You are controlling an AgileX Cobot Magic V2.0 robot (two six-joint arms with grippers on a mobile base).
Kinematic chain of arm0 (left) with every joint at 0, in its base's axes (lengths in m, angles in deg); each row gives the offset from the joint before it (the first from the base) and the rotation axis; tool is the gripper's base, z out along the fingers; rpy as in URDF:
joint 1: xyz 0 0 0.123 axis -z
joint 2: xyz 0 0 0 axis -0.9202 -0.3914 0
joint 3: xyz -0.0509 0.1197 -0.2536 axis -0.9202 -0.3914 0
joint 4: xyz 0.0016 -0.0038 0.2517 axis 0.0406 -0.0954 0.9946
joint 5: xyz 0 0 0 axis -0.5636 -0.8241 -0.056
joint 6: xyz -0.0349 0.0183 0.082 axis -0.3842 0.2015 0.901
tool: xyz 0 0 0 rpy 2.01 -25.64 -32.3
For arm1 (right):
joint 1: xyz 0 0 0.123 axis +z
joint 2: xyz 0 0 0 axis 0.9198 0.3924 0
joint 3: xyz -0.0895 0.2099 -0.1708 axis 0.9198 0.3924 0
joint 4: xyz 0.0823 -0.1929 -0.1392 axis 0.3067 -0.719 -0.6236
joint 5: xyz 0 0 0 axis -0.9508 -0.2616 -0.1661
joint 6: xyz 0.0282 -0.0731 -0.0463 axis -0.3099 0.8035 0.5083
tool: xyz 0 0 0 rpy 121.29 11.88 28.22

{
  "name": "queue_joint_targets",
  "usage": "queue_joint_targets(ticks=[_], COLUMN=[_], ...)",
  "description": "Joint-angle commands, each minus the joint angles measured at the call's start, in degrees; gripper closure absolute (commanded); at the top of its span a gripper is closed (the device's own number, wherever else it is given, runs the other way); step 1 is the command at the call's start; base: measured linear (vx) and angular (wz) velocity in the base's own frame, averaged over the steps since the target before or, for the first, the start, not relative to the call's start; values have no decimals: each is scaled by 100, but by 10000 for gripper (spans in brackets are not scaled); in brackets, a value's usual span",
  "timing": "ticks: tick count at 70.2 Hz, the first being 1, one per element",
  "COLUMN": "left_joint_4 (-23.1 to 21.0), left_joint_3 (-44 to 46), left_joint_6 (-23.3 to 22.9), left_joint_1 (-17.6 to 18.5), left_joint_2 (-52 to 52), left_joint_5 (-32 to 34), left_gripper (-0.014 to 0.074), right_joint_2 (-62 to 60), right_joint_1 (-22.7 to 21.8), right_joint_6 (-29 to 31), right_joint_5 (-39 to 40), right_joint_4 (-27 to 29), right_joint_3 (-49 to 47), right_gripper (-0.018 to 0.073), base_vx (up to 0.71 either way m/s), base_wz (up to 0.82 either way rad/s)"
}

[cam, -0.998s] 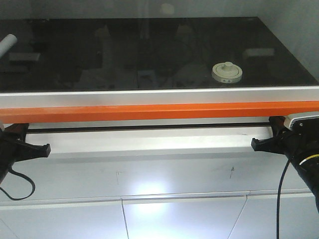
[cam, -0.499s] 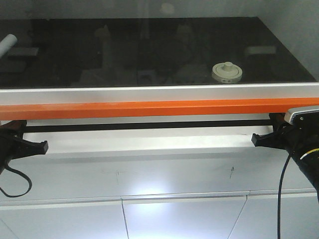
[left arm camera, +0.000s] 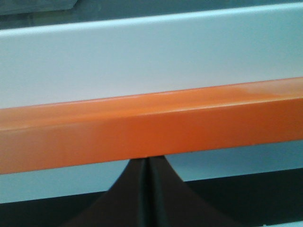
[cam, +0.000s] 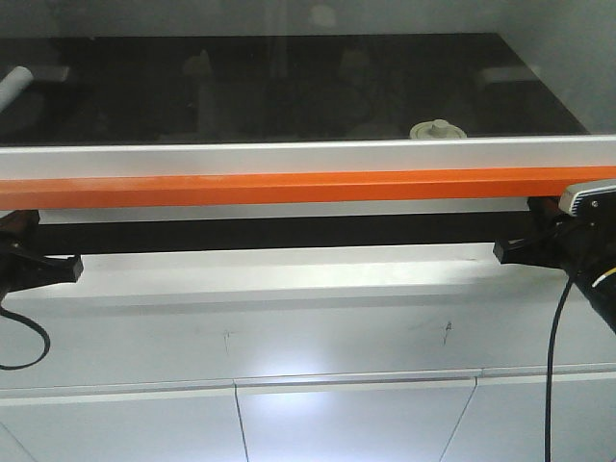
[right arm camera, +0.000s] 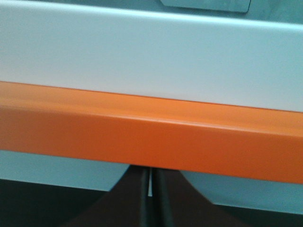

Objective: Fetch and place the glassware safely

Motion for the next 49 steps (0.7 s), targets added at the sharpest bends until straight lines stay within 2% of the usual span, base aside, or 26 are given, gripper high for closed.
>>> queue_joint_targets(ticks=[1, 19, 49], left_joint_4=[0, 0, 197], left_joint_3=[460, 948, 1517], left_joint_6=[-14, -14, -14], left_joint_1=[33, 33, 33], left_joint_2=[414, 804, 1396], left_joint_5=[771, 77, -590], left_gripper=[603, 603, 603], right_joint_2=[-305, -606, -1152], right_joint_1=[-5, -5, -5], right_joint_6=[14, -101, -264], right_joint_5=[1071, 851, 321], right_joint_4=[-17, -65, -87], right_joint_3=[-569, -777, -1268], right_gripper=[560, 560, 560], base_vx=[0, 0, 0], base_wz=[0, 0, 0])
